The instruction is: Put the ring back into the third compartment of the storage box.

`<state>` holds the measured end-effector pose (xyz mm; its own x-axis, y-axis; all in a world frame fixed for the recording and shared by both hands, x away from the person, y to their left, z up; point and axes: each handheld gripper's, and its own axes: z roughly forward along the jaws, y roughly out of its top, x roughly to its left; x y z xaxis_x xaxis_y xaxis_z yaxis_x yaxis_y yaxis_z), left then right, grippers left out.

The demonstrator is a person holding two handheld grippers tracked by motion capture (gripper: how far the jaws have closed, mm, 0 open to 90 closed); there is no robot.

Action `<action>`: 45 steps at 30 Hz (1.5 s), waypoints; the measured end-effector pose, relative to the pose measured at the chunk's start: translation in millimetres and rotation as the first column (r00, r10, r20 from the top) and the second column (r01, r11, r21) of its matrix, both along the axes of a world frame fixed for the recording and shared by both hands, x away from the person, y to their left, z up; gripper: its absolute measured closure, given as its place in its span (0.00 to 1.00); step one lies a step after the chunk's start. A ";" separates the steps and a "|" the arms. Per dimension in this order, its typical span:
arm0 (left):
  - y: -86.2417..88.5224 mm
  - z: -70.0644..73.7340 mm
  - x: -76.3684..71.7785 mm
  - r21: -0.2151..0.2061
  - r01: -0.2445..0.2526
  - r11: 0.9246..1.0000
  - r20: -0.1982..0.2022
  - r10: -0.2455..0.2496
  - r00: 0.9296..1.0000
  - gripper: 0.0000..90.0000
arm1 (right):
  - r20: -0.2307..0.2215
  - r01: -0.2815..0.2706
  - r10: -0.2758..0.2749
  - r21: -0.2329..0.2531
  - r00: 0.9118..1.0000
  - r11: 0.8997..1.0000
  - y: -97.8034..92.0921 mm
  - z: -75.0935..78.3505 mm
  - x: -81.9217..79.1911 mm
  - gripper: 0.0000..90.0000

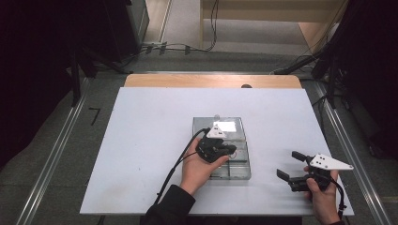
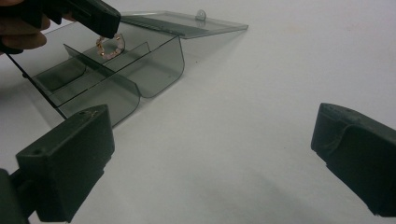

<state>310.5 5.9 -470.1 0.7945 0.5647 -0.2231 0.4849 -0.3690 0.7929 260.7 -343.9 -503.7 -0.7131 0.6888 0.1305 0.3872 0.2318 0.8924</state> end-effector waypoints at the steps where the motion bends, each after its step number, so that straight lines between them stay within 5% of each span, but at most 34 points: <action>1: -0.6 -0.3 0.4 0.004 -0.001 1.000 0.001 0.001 1.000 0.98 | 0.000 0.000 0.000 0.000 1.000 1.000 0.0 0.0 0.0 0.00; 15: -5.4 -2.0 2.6 0.037 0.005 0.999 -0.007 -0.005 1.000 0.96 | -0.001 0.000 0.000 0.001 1.000 1.000 -0.1 0.0 0.0 0.00; 27: 0.4 1.1 1.7 0.012 0.007 1.000 -0.039 -0.007 0.999 0.74 | 0.005 0.001 -0.001 0.006 1.000 1.000 -0.6 0.3 0.0 0.00; 45: 34.0 11.3 -11.3 -0.124 -0.027 0.992 0.019 0.029 0.999 0.33 | 0.004 0.006 -0.005 -0.015 1.000 1.000 0.6 4.1 -1.5 0.00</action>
<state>299.2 39.8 -458.7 0.7838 0.5561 -0.2764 0.4770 -0.2541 0.8414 259.2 -343.3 -499.6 -0.7098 0.6945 0.1173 0.3846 0.2427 0.8906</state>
